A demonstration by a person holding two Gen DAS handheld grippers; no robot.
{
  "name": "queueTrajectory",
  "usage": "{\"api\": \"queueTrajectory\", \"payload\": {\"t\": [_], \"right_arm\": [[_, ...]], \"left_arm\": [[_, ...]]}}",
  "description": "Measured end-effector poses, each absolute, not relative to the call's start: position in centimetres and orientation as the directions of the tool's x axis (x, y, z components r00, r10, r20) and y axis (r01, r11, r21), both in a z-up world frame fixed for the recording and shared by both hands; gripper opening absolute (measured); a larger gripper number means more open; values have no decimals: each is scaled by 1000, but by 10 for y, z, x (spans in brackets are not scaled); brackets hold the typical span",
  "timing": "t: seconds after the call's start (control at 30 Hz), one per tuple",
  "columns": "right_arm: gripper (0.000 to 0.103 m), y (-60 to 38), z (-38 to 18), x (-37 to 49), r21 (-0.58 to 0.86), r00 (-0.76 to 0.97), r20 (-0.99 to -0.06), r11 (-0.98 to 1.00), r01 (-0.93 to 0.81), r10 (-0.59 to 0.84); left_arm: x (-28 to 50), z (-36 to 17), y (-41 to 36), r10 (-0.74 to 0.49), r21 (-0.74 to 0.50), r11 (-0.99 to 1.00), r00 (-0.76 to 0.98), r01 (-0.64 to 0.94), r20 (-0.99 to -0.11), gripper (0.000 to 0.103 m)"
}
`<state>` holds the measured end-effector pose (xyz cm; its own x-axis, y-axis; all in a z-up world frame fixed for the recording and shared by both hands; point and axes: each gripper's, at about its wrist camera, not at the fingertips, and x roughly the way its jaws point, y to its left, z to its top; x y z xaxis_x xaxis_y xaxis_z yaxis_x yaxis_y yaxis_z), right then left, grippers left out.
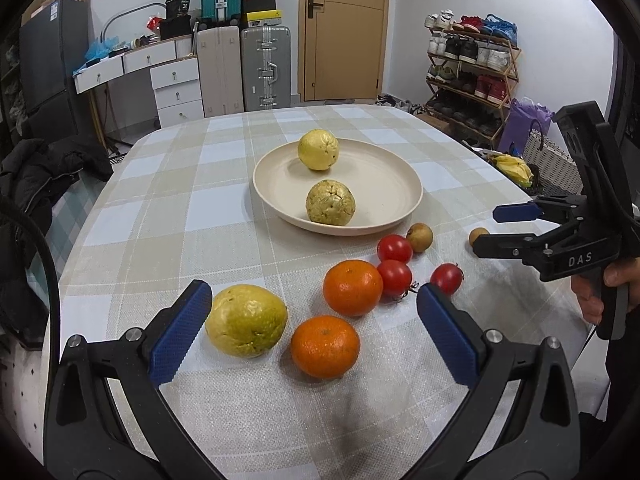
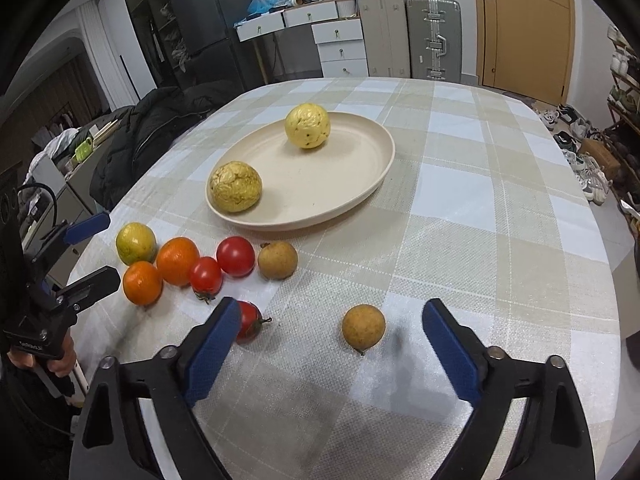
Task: Organize fruits
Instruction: 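Move both grippers back toward the remaining fruits, then grasp the small brown fruit with the right gripper while the left gripper grasps an orange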
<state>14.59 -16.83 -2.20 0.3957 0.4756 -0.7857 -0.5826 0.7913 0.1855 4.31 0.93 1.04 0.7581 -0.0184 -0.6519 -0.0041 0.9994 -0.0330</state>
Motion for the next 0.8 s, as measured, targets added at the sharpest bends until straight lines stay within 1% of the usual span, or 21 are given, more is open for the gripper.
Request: {"api": "queueTrajectory", "payload": {"t": [0.13,0.17,0.2,0.37,0.5,0.8], "right_arm": [[83,-167,-27,145,185,374,-797,782,-596,474],[79,-166,-28,145,192,367,-797,777,-600,480],[77,-166,-30,146,199,359,-798,774,-601,484],[69,-162,-37,146,193,339,-815,771,-607,471],[66,-163,-37,146,189,336,-819,770,-609,466],[49,-165,-40,145,149,344,-832,773,-617,435]], "left_arm": [[48,4,6,-9,-3,1000,740,9,-673,102],[49,3,6,-9,-1,1000,736,11,-677,102],[50,1,6,-10,-1,1000,732,13,-681,102],[54,-5,4,-13,5,1000,715,22,-699,102],[55,-7,5,-15,8,1000,708,29,-706,102],[54,-7,7,-40,6,998,689,64,-723,102]]}}
